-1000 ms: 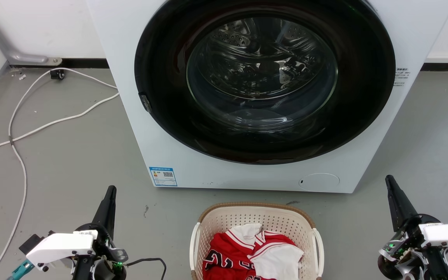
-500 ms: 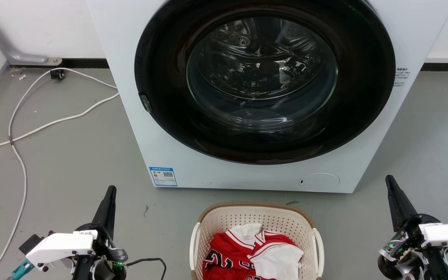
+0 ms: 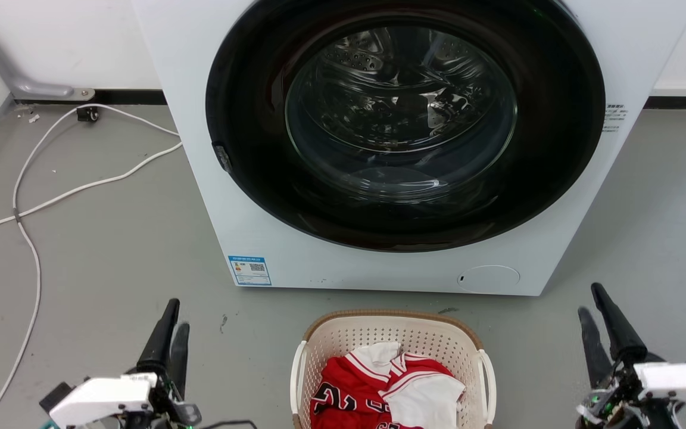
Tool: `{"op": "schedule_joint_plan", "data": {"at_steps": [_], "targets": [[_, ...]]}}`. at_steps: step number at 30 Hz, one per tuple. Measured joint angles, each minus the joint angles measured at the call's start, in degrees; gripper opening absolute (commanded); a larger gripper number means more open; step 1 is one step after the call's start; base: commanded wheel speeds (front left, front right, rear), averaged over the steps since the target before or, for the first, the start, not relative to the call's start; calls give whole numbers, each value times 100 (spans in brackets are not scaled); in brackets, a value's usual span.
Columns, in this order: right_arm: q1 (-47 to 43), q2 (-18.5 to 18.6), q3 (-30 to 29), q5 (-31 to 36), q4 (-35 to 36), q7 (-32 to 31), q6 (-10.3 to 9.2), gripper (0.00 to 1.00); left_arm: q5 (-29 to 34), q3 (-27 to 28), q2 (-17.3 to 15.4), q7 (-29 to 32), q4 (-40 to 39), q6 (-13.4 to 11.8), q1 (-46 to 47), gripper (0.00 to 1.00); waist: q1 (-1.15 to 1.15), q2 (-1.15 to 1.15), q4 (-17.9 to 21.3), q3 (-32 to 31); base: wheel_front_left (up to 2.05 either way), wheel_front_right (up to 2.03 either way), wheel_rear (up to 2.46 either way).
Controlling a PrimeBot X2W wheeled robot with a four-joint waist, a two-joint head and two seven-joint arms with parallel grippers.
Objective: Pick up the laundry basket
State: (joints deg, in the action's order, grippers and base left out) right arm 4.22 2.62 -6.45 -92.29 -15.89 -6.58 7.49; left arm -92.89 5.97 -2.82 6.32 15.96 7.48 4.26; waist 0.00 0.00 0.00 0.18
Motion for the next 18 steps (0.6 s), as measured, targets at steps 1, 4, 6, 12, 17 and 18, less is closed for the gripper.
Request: {"op": "schedule_joint_plan", "data": {"at_steps": [1, 4, 6, 12, 17, 18], "targets": [[-51, -3, 5, 0, -48, 8, -1, 100, 1, -3, 5, -2, 42, 0, -52, 100, 0, 0, 0, 0, 0, 0, 0], [-104, -5, 43, 9, -44, 86, -1, 100, 16, -24, 11, -85, 42, -1, -104, 100, 0, 0, 1, 2, 0, 0, 0], [-103, -8, 73, 16, -2, 141, -1, 100, 52, -38, 10, -141, 14, -1, -104, 100, 0, 0, 2, 5, 0, 0, 0], [-112, -9, 119, 90, 94, 311, -1, 100, 163, -75, 10, -307, -73, -1, -109, 100, 0, 0, 5, 15, 0, 0, 0], [-133, -9, 131, 204, 127, 438, -1, 100, 310, -62, 10, -438, -119, -1, -121, 100, 0, 0, 4, 23, 0, 0, 0], [-134, -9, 125, 220, 130, 465, -1, 100, 350, -38, 11, -459, -125, -1, -130, 100, 0, 0, 3, 24, 0, 0, 0]]}}
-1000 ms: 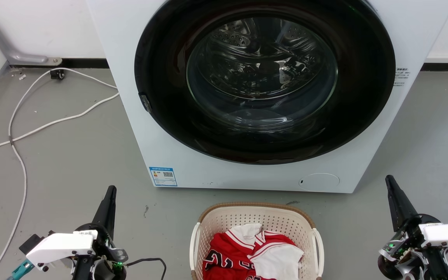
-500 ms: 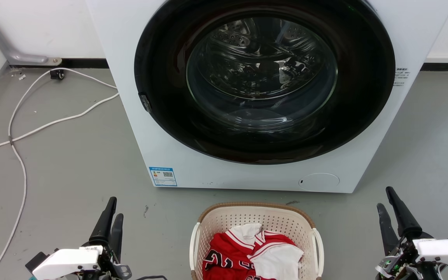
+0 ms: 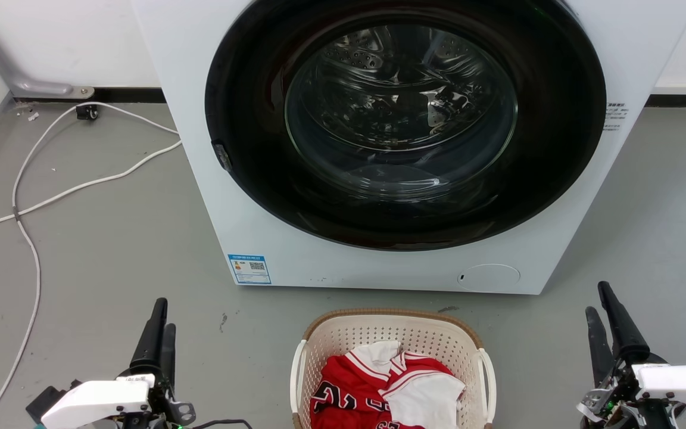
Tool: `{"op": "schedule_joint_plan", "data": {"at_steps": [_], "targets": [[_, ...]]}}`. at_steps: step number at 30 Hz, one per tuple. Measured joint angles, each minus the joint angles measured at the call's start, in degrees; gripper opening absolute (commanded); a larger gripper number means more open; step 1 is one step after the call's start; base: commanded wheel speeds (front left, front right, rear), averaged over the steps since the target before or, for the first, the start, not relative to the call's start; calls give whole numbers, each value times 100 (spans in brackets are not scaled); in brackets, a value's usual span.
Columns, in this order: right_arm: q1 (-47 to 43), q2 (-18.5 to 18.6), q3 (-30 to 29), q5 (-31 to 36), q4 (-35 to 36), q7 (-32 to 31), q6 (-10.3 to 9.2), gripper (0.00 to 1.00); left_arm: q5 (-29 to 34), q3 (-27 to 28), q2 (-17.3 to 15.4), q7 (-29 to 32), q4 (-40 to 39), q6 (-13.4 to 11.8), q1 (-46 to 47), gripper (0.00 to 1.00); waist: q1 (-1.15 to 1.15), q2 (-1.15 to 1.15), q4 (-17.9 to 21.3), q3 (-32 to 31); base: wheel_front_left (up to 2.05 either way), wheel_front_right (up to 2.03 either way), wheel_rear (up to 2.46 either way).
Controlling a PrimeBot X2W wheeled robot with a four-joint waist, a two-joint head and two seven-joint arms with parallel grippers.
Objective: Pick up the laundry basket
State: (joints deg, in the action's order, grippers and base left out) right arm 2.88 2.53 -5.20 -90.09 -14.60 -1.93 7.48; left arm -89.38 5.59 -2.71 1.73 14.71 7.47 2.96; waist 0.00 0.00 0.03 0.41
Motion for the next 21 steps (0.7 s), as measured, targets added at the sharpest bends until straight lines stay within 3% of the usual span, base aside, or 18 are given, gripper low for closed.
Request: {"op": "schedule_joint_plan", "data": {"at_steps": [13, 21], "targets": [[8, 0, -245, 1206, -14, 302, 0, 100, 925, 271, 0, -301, 9, -49, -12, 100, 0, 0, -6, 10, 0, 0, 0], [59, 1, -319, 2519, 349, 466, 0, 100, 1444, 478, -2, -467, -241, -143, -11, 100, 0, 0, -4, 46, 0, 0, 0]]}}
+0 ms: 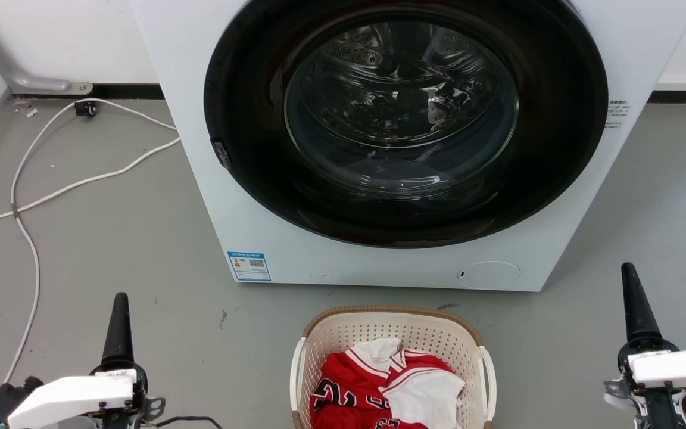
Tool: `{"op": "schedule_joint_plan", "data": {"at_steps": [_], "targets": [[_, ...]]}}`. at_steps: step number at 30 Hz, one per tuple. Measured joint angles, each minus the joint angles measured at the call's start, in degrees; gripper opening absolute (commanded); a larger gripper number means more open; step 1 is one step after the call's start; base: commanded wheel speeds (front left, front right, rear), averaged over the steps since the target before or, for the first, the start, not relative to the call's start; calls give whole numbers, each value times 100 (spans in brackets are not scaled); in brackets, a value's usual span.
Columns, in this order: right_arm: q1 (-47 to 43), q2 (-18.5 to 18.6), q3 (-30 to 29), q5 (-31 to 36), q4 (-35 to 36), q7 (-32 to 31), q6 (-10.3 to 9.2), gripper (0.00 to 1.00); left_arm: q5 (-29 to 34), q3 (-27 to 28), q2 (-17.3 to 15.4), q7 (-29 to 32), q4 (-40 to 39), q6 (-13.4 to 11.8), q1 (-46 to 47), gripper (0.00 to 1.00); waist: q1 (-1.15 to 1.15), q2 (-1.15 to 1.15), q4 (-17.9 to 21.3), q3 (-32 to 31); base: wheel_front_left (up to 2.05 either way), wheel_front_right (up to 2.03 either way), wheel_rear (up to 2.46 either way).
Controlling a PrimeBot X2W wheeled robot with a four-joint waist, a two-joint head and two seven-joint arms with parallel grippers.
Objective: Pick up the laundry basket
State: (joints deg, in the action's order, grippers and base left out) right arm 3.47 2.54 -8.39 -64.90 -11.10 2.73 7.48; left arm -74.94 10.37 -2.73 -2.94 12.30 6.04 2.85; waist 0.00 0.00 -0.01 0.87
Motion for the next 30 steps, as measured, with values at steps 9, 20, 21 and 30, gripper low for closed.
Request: {"op": "schedule_joint_plan", "data": {"at_steps": [9, 20, 21, 30], "targets": [[2, 1, 107, 1663, 655, 181, 0, 100, 1117, -155, 0, -172, -582, -47, -16, 100, 0, 0, 7, 52, 0, 0, 0], [-23, 3, 325, 3183, 1091, 370, 1, 100, 2728, -802, 1, -356, -1289, -358, -117, 100, 0, 0, 26, 125, 0, 0, 0], [-26, 3, 347, 3290, 1122, 382, 1, 100, 2837, -849, 0, -375, -1332, -383, -117, 100, 0, 0, 29, 133, 0, 0, 0], [-31, 5, 482, 4219, 1358, 532, 1, 100, 3962, -1330, -4, -514, -1485, -445, -134, 100, 0, 0, 42, 195, 0, 0, 0]]}}
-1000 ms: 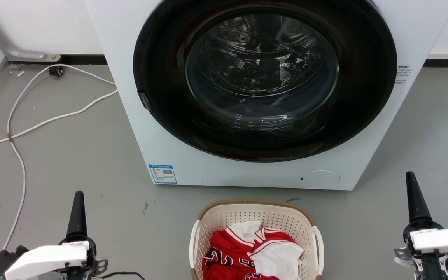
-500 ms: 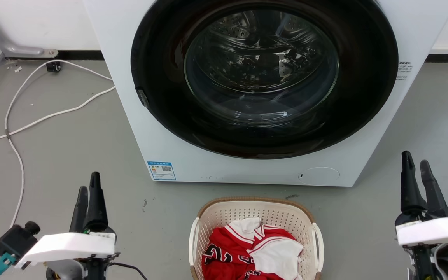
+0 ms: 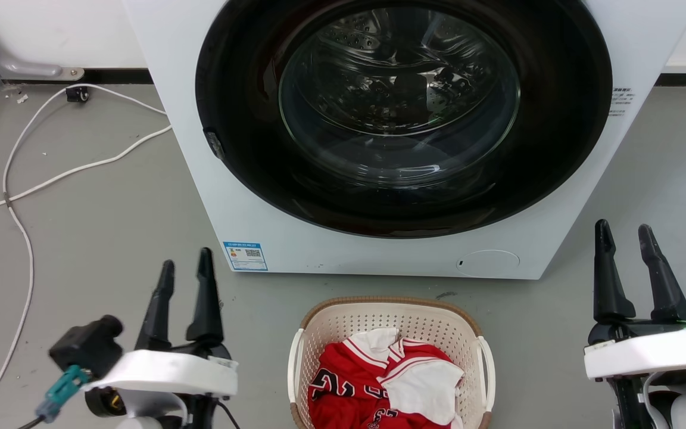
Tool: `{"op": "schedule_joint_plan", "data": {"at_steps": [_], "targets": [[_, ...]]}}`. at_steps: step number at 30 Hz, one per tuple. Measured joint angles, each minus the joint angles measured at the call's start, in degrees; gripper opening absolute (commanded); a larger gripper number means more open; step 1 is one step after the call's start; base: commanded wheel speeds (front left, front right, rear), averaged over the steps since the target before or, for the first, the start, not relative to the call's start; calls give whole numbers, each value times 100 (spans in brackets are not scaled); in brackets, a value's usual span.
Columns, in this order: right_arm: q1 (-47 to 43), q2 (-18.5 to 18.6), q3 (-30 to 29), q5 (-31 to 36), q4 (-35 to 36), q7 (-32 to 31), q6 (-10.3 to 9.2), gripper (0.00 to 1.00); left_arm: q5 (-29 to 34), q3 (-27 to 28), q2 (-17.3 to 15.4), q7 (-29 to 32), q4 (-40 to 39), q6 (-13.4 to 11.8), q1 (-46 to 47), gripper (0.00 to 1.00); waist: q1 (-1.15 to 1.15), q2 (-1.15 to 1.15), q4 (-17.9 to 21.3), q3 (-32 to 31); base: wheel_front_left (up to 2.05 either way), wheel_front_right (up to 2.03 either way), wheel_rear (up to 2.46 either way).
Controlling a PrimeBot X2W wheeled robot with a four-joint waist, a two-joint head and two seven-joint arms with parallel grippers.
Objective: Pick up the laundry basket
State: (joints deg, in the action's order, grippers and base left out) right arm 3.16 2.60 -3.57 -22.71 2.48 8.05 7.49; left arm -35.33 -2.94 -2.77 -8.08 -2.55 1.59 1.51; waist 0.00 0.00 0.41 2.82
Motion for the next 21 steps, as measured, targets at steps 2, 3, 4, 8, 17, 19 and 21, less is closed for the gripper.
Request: {"op": "schedule_joint_plan", "data": {"at_steps": [2, 3, 4, 8, 17, 19, 21], "targets": [[-5, 1, 29, 182, 46, 23, 0, 100, 291, -110, 2, -24, 20, -1, -10, 100, 0, 0, 1, 6, 0, 0, 0], [-13, 1, 35, 266, 69, 34, 0, 100, 387, -153, 1, -38, 20, -14, -11, 100, 0, 0, 1, 11, 0, 0, 0], [-25, 1, 42, 364, 81, 54, 0, 100, 494, -193, 0, -68, 20, -30, -11, 100, 0, 0, 1, 16, 0, 0, 0], [-65, 1, 79, 657, 109, 104, 0, 100, 965, -359, -1, -121, 21, -76, -11, 100, 0, 0, -2, 32, 0, 0, 0], [-130, 4, 77, 1206, 12, 231, 0, 100, 1717, -786, -122, -232, -4, -298, -12, 100, 0, 0, 3, 42, 0, 0, 0], [-165, 4, 76, 1267, -22, 260, 1, 100, 1842, -889, -193, -263, -1, -355, -14, 100, 0, 0, 4, 34, 0, 0, 0], [-205, 5, 86, 1328, -59, 282, 1, 100, 1944, -983, -231, -278, 8, -427, -23, 100, 0, 0, 5, 23, 0, 0, 0]]}}
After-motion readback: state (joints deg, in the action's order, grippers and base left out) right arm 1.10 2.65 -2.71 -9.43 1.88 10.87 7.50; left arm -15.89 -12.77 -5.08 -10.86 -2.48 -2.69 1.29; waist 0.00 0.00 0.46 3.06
